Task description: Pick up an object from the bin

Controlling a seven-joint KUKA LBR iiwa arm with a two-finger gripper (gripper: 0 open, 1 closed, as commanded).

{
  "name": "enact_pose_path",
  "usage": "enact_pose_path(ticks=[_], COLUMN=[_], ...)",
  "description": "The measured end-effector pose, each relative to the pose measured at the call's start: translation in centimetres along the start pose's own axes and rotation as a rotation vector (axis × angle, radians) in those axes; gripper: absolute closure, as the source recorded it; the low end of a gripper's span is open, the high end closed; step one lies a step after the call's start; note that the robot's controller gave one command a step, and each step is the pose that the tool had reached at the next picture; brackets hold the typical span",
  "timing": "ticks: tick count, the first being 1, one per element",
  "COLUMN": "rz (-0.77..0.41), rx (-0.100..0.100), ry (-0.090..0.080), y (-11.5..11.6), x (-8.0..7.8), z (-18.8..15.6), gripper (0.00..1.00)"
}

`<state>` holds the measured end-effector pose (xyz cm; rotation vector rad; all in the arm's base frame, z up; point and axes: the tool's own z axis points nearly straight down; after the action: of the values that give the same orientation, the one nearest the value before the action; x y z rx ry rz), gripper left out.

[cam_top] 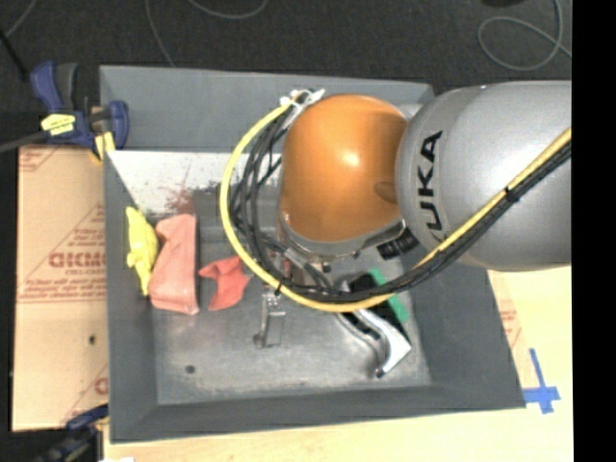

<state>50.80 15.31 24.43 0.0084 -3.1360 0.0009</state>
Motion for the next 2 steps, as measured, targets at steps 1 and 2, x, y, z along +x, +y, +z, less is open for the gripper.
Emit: enact_pose_path(ticks=[1, 2], rz=[0.004, -0.07], rx=[-0.002, -0.002], ry=[-0.008, -0.013], y=[-0.1, -0.2], x=[-0.1, -1.0], z=[-0.5, 2.7], gripper=[0.0, 0.0])
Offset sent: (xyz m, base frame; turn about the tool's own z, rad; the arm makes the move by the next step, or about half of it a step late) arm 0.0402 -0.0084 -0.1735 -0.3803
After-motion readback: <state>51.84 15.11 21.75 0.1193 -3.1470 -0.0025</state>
